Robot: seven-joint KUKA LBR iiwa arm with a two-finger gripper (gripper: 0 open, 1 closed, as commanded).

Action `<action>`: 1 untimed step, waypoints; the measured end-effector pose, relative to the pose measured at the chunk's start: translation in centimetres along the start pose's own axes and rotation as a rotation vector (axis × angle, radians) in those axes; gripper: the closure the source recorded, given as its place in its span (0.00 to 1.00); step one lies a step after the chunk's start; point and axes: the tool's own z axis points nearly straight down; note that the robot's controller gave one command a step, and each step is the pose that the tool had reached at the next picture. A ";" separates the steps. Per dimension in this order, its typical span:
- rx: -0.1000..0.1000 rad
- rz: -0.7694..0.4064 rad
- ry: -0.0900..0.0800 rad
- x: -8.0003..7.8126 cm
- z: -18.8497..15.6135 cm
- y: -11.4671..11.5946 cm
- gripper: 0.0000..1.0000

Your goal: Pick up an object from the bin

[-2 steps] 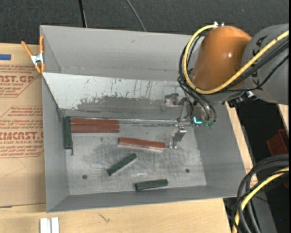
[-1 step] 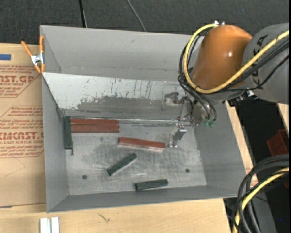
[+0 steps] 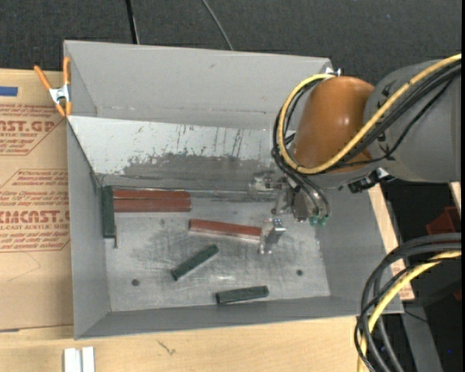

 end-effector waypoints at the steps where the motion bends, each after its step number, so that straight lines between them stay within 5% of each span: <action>1: -0.001 0.090 0.014 0.5 8.3 2.1 1.00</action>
Offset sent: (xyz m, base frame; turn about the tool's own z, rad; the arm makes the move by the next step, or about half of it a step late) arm 0.0000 0.0000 0.0000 0.0000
